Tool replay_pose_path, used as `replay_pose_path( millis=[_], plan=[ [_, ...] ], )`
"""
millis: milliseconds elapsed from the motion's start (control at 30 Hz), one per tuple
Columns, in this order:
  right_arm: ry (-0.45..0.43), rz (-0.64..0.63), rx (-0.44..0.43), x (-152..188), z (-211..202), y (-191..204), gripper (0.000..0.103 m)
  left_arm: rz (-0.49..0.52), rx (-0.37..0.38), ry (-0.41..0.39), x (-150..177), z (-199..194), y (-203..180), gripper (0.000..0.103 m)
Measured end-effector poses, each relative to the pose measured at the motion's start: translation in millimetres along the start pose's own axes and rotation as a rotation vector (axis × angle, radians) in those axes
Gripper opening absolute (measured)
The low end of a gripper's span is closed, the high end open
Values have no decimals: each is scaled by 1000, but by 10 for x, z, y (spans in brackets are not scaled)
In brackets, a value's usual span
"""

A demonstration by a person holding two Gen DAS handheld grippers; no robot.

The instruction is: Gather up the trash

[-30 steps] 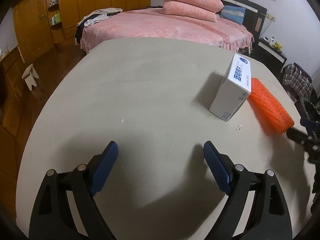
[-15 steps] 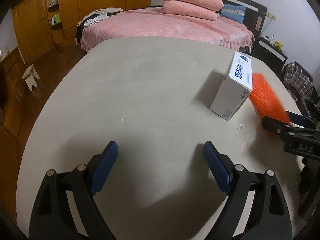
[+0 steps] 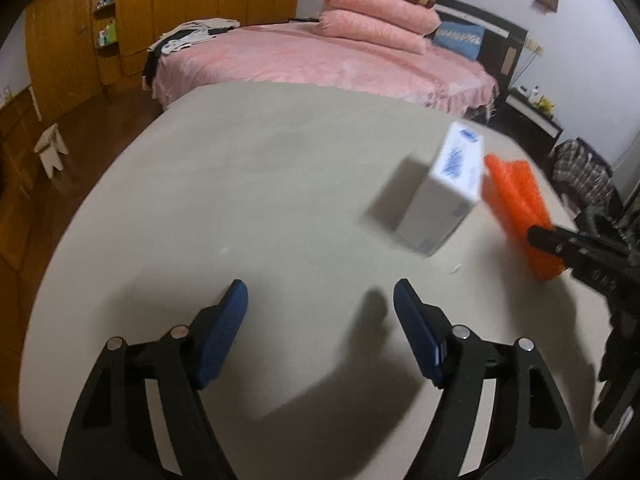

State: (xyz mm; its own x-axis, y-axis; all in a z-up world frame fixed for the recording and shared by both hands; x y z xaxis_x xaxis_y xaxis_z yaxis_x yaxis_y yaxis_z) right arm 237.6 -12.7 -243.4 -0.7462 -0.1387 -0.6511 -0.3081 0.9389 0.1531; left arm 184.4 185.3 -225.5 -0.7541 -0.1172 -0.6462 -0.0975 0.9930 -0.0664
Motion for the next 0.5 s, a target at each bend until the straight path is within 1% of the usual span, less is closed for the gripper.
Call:
replay_pose_path(
  millis=[133,267,433,467,500],
  plan=[
    [-3,37,20,-14,-30,-192,26,57,39,-32,-139,50,-337,73],
    [0,50,26,-12,-50,-325,26,123,23,-36,-287,211,-600,74],
    [8,45,23,31,-23,-405,26,117,21,-22,-469,404,-689,74],
    [7,48,20,30,-9,-412,26,117,23,-20,-494,428,-700,72],
    [7,45,20,38,-3,-411,26,116,29,-16,-511,449,-714,63]
  ],
)
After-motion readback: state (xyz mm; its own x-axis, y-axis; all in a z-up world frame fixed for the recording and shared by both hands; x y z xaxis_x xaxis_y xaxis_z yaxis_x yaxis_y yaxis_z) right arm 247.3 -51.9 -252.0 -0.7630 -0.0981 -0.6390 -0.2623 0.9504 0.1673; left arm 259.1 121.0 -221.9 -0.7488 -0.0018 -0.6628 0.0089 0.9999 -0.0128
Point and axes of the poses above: each gripper's, at about its wrist camera, not at the fingertips, and z roughly the way its jaws point, y to its left, x to its underside, the point moved 5 cm from there along z, roughly the way its jaws point, and after that the axes turned 3 degrees about -x, right-handed, at the moved point
